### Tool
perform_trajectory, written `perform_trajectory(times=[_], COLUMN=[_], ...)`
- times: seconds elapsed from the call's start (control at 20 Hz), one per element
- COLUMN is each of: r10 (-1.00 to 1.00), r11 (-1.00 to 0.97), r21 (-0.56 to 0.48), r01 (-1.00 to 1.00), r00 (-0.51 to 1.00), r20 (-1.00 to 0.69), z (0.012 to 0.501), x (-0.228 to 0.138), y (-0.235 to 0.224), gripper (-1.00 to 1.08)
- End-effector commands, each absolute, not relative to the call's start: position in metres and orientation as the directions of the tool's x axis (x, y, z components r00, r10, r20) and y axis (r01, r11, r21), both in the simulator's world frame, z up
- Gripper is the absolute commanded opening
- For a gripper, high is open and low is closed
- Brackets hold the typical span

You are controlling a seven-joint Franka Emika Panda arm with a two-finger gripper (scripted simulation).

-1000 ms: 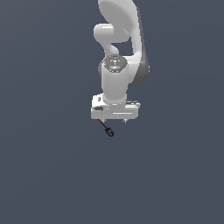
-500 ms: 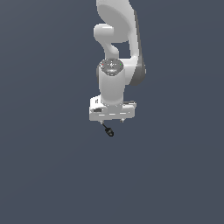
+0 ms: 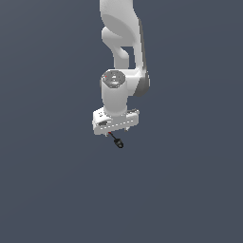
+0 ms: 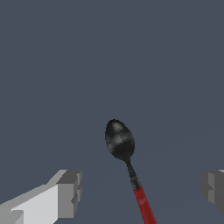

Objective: Pick up the object and move it to a goal position.

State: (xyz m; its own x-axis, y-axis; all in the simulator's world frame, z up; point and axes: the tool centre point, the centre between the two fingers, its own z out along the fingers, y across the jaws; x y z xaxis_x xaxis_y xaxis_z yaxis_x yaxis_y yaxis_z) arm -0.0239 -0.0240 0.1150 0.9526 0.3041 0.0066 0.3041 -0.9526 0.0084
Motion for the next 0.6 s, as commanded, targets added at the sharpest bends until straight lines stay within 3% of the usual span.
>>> perform_trajectory(times=[0.0, 0.55], r10=[0.365, 0.589], r11=[-0.931, -0.808], r21=[0.009, 0.005], r01=[0.365, 0.589], r00=[0.931, 0.808], r20=[0.004, -0.002], z=[0.106, 0.074], x=[-0.03, -0.057], y=[-0.031, -0.052], gripper=[1.0, 1.0])
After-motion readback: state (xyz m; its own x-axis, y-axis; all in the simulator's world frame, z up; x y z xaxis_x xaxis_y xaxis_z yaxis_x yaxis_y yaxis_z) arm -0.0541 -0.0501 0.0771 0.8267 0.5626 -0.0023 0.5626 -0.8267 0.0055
